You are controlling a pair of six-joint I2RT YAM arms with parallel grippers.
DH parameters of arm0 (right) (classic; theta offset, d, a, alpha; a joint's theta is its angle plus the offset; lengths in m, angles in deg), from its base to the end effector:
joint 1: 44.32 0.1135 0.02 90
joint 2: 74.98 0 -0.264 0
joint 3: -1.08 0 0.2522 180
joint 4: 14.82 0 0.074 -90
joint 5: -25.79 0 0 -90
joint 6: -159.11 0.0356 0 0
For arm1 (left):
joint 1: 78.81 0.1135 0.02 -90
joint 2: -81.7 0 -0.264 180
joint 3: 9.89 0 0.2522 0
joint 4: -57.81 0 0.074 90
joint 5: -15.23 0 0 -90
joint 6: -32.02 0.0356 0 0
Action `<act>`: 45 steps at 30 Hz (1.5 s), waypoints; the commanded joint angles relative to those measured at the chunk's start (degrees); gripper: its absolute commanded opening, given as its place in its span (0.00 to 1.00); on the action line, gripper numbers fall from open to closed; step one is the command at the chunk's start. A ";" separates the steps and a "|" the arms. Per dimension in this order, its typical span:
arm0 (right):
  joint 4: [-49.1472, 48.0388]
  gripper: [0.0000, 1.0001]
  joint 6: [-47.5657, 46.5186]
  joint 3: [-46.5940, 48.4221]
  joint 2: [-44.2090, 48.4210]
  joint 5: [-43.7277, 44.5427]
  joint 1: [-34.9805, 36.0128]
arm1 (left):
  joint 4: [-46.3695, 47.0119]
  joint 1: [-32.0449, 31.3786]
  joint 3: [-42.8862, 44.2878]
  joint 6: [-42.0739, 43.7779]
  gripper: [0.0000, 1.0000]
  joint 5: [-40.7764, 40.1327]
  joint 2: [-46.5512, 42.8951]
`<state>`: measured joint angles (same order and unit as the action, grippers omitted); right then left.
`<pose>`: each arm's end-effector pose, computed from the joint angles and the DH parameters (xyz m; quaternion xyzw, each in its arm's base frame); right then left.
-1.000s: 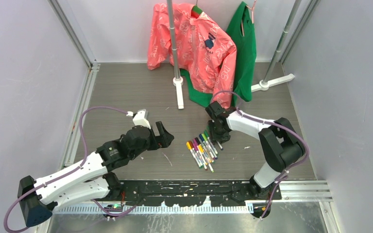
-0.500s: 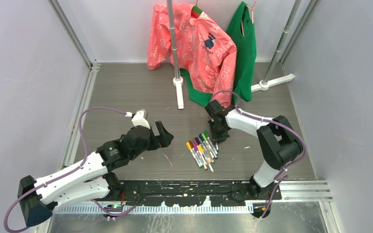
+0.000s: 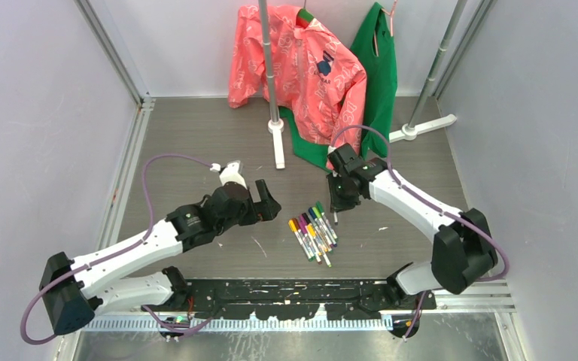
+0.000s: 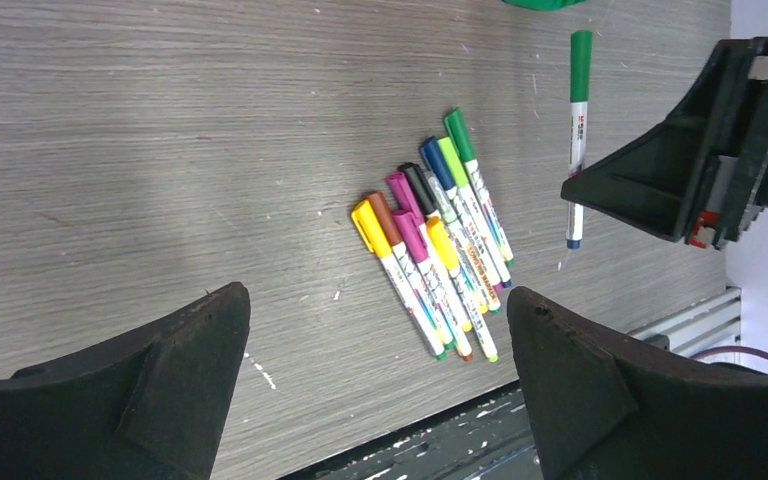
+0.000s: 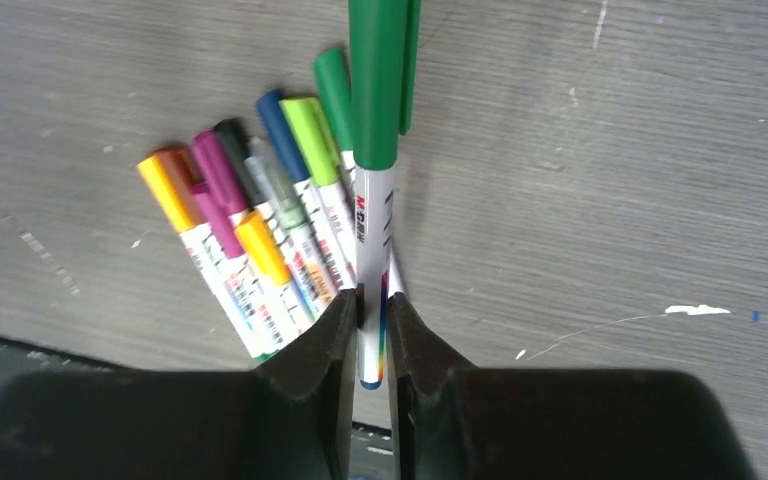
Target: Open the pen caps
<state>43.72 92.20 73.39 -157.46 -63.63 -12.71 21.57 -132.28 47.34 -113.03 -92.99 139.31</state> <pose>0.2331 0.1430 0.2286 -0.0721 0.9801 0.0804 0.1664 0.1383 -0.1680 0.2704 -0.0833 0.8811 -0.2773 0.3739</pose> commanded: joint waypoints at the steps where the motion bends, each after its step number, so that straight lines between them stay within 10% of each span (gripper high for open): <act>1: 2.86 0.01 1.60 2.80 4.94 -7.50 -0.15 | 6.42 0.60 3.17 1.23 0.99 3.59 2.40; 27: -6.36 0.01 15.05 0.75 9.34 -20.69 9.89 | 26.13 3.87 10.61 -1.39 0.80 16.02 21.72; 45: -4.87 0.01 13.66 6.68 5.22 -21.14 10.57 | 31.48 7.92 7.66 -4.35 0.48 23.26 25.73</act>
<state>39.72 106.51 77.12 -151.62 -83.50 -2.37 47.80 -125.42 55.29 -116.44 -72.53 164.99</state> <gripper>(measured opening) 0.201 0.537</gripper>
